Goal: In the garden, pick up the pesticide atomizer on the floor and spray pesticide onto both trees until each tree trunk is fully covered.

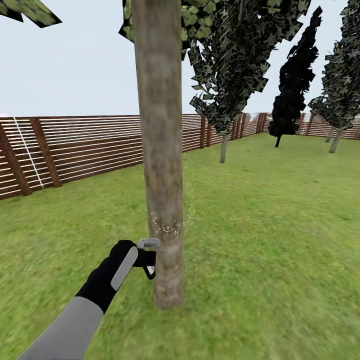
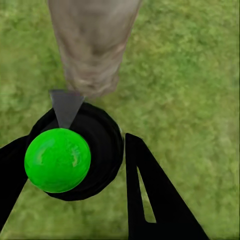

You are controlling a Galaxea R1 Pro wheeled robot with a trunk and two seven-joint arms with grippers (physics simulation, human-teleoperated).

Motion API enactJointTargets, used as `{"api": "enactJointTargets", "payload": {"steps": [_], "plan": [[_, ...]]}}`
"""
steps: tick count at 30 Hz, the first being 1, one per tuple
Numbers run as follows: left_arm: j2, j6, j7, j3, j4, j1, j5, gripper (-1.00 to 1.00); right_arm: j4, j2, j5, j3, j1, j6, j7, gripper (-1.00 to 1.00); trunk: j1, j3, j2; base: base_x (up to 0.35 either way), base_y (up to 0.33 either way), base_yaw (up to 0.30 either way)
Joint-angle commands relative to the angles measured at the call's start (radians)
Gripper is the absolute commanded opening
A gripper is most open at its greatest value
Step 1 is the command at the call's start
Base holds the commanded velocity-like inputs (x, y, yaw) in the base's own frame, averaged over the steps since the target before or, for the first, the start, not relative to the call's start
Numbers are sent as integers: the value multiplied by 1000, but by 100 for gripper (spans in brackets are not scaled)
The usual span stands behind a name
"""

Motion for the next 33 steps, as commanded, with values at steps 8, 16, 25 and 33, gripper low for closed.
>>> {"api": "enactJointTargets", "payload": {"steps": [8, 16, 25, 33], "plan": [[-6, 88, 128, 2, 5, -176, 16, -100, 6, 2, 1, 0, -1, -3, 3, -100, 1, -2, -2, 0, 0, 0], [-6, 88, 140, 3, 2, -329, 23, -100, 65, 2, 2, 3, -1, -4, 2, -100, 1, -2, -2, 0, 0, 0], [-34, 88, 140, 3, 125, -542, 38, -100, 70, 2, 6, 5, -1, -4, 2, -100, 1, -2, -2, 0, 0, 0], [-76, 88, 141, 1, 353, -828, 201, -100, 70, 2, 6, 5, -1, -4, 2, -100, 1, -2, -2, 0, 0, 0]]}}
